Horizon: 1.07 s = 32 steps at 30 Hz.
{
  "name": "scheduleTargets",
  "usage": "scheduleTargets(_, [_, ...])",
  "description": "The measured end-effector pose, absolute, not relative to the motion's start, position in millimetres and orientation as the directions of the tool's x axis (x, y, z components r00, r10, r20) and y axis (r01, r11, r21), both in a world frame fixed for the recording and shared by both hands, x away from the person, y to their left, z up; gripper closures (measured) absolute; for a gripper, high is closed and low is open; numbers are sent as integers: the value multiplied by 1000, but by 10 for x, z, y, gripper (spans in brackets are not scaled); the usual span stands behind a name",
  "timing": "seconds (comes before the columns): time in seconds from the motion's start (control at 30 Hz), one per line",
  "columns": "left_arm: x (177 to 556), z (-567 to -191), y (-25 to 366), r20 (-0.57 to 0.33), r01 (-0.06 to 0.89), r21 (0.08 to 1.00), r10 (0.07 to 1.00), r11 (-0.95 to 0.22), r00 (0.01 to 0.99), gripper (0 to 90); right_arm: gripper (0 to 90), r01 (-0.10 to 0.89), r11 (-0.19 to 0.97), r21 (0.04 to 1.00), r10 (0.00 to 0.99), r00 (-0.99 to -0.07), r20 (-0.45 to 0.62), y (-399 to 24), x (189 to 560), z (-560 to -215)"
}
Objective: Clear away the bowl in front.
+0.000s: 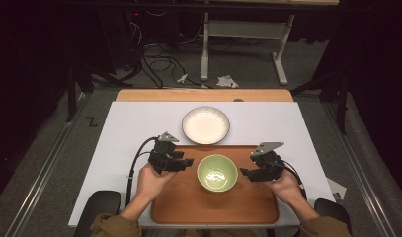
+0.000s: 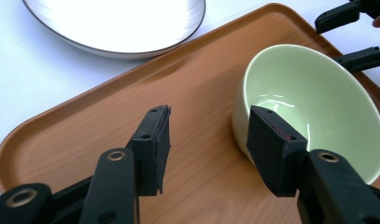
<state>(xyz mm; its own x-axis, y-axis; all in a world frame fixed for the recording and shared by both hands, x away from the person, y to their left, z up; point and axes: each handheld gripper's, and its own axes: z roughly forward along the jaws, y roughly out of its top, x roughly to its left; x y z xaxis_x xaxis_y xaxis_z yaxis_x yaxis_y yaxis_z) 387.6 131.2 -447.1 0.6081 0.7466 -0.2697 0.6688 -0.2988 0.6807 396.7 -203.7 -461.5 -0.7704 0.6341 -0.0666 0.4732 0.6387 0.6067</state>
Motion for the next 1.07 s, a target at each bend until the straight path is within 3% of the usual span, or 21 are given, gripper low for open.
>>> scheduleTargets(0.63, [3876, -4664, 1291, -212, 680, 649, 777, -341, 593, 475, 389, 478, 639, 602, 640, -765, -72, -2040, 3973, -4613])
scheduleTargets(1.07, [3914, -4709, 1275, -245, 707, 626, 777, -330, 580, 453, 397, 467, 653, 596, 638, -764, -99, -2035, 3955, -4606])
